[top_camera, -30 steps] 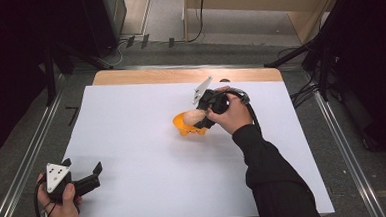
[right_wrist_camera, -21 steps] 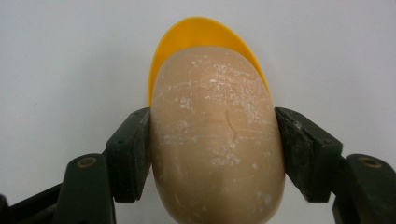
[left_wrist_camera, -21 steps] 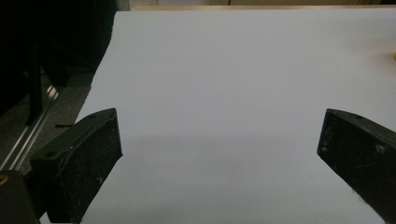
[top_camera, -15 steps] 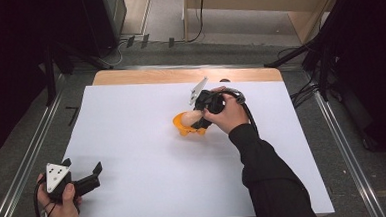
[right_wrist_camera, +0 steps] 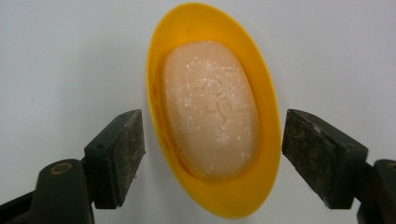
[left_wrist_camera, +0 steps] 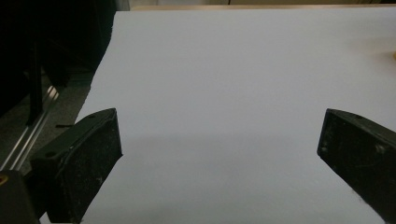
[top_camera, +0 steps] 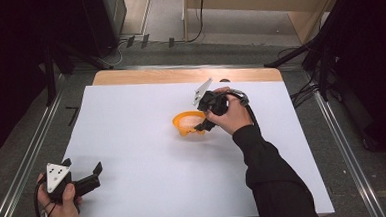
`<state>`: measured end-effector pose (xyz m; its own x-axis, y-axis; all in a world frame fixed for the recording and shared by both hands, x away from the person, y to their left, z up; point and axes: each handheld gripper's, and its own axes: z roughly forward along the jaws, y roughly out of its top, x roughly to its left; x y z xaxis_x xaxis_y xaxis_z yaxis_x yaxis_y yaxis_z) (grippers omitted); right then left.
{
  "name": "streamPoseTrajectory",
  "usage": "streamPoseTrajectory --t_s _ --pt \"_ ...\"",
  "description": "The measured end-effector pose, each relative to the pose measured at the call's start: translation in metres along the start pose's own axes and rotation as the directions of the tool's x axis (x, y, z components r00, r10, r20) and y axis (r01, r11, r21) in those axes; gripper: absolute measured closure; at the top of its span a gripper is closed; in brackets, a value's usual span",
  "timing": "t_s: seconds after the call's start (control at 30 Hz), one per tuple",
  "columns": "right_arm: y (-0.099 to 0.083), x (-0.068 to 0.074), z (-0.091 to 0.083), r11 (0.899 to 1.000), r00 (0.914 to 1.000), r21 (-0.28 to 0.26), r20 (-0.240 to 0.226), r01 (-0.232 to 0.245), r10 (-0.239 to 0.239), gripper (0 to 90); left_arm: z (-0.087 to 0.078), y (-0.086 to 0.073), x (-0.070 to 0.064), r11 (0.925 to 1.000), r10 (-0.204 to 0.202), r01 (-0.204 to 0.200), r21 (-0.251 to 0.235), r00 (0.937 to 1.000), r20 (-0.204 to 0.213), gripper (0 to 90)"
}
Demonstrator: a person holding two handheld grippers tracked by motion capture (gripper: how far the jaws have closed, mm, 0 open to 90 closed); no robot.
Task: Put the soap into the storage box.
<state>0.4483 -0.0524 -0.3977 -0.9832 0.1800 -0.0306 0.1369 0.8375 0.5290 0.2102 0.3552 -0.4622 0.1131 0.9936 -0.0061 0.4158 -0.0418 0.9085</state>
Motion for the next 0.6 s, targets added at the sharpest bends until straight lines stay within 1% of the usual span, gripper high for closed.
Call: streamPoseTrajectory --t_s 0.03,0.07,0.1,0.13,0.17,0.23,0.27,0.3,0.33,0.4,0.43,0.5,0.6 --pt "-0.004 0.0 -0.002 1.0 0.9999 -0.011 0.002 -0.017 0.017 23.3 0.0 0.0 0.0 1.0 0.002 -0.002 0.001 1.0 -0.001 0.0" --pt "-0.004 0.0 -0.002 1.0 0.9999 -0.011 0.002 -0.017 0.017 23.3 0.0 0.0 0.0 1.0 0.002 -0.002 0.001 1.0 -0.001 0.0" --pt "-0.007 0.001 -0.005 0.999 0.9997 -0.031 0.003 -0.026 0.026 24.1 0.0 0.0 0.0 1.0 0.006 -0.006 0.003 1.0 -0.001 0.0" --pt "-0.008 0.002 -0.006 0.999 0.9995 -0.038 0.0 -0.033 0.033 24.3 0.0 0.0 0.0 1.0 0.008 -0.008 0.004 1.0 -0.001 0.0" --pt "-0.008 0.002 -0.006 0.999 0.9995 -0.038 0.0 -0.033 0.033 24.3 0.0 0.0 0.0 1.0 0.008 -0.008 0.004 1.0 -0.001 0.0" --pt "-0.01 0.004 -0.01 0.998 0.9995 -0.055 0.009 -0.029 0.03 24.2 0.0 0.0 -0.001 0.9999 0.01 -0.01 0.003 1.0 -0.001 0.0" --pt "-0.013 0.005 -0.013 0.996 0.9992 -0.082 0.018 -0.033 0.034 23.0 0.0 0.0 -0.001 0.9999 0.01 -0.01 0.003 1.0 -0.002 0.0" --pt "-0.013 0.005 -0.013 0.996 0.9992 -0.082 0.018 -0.033 0.034 23.0 0.0 0.0 -0.001 0.9999 0.01 -0.01 0.003 0.9999 -0.002 0.0" --pt "-0.015 0.007 -0.016 0.994 0.9986 -0.098 0.032 -0.04 0.043 20.1 0.0 0.0 -0.001 1.0 0.009 -0.009 0.003 1.0 -0.003 0.0" --pt "-0.017 0.009 -0.019 0.992 0.9983 -0.114 0.022 -0.05 0.053 17.9 0.0 0.0 -0.001 0.9999 0.01 -0.01 0.003 0.9999 -0.003 0.0" --pt "-0.017 0.009 -0.019 0.993 0.9979 -0.108 0.027 -0.055 0.058 17.1 0.0 0.0 -0.001 0.9999 0.011 -0.011 0.002 0.9999 -0.004 0.0" --pt "-0.019 0.012 -0.018 0.993 0.9952 -0.097 0.071 -0.06 0.067 14.0 0.0 0.0 -0.001 0.9999 0.011 -0.011 0.003 0.9999 -0.004 0.0" --pt "-0.021 0.015 -0.016 0.996 0.9951 -0.071 0.076 -0.058 0.064 16.5 0.0 0.0 -0.001 0.9999 0.012 -0.012 0.003 0.9999 -0.004 0.2"
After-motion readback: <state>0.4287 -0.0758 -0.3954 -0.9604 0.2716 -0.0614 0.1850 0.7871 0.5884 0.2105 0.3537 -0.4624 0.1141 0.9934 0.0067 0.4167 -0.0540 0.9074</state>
